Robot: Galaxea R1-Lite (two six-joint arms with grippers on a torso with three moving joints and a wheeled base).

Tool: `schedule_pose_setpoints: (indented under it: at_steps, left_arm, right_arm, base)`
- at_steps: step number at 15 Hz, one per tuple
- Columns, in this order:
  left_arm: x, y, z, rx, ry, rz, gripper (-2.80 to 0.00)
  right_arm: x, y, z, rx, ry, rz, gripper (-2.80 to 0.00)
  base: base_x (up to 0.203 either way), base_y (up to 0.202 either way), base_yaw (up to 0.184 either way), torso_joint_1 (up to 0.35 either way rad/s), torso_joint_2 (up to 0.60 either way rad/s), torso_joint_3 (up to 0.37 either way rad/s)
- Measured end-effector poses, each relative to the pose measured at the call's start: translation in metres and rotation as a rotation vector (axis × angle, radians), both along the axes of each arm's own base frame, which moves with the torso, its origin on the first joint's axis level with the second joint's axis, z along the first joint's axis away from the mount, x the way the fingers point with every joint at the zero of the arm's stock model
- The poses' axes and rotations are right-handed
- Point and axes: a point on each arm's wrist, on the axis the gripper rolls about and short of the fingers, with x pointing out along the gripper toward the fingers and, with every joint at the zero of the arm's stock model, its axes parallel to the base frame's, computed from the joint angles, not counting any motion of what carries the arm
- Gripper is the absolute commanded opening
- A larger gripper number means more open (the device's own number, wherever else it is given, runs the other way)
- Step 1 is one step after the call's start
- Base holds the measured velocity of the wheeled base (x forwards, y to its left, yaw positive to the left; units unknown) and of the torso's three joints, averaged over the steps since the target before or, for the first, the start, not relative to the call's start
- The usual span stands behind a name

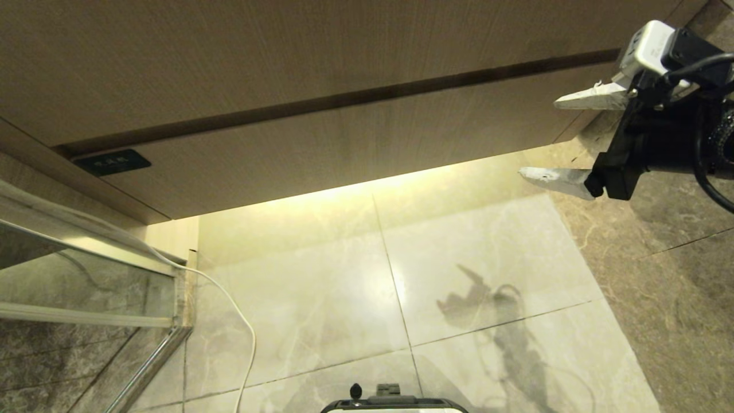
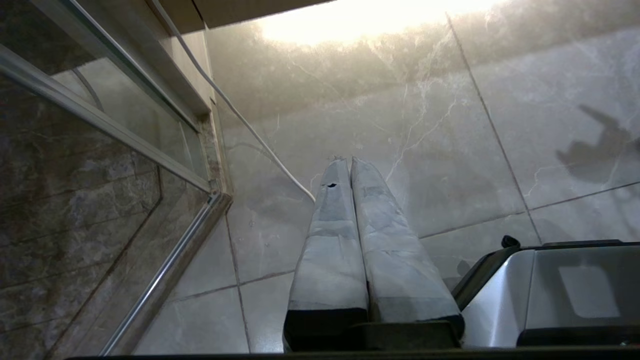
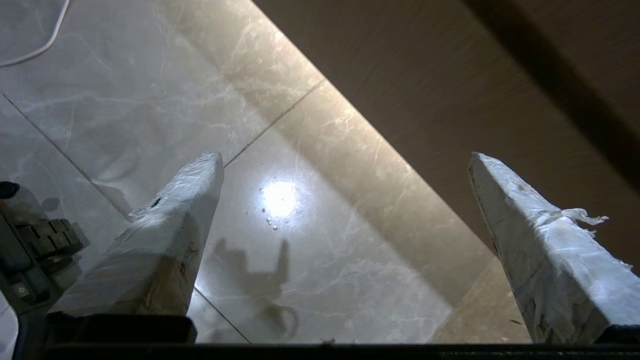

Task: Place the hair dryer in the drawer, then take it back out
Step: Pull open the drawer

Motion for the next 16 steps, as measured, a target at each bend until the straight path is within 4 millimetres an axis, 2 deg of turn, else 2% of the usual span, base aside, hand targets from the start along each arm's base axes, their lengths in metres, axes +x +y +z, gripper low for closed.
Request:
schedule_pose_setpoints:
  at_steps: [7, 13, 16]
  left_arm:
    - [0.0000, 0.0000, 0.0001, 0.000, -0.001, 0.000, -2.80]
    - [0.0000, 0.0000, -0.0001, 0.000, 0.001, 0.000, -2.80]
    - [0.0000, 0.0000, -0.0001, 0.000, 0.001, 0.000, -2.80]
  right_arm:
    - [0.0000, -0.0001, -0.0020, -0.003, 0.006, -0.001, 0.00]
    - [-0.0018, -0.0006, -0.0023, -0.002, 0.010, 0.000, 0.00]
    - [-0.0023, -0.0012, -0.0029, -0.003, 0.011, -0.002, 0.00]
  base:
    - [0.000, 0.000, 0.000, -0.008, 0.06, 0.039]
    - [0.002, -0.007, 0.135, 0.003, 0.00, 0.017]
    - [0.002, 0.002, 0.022, -0.001, 0.00, 0.002]
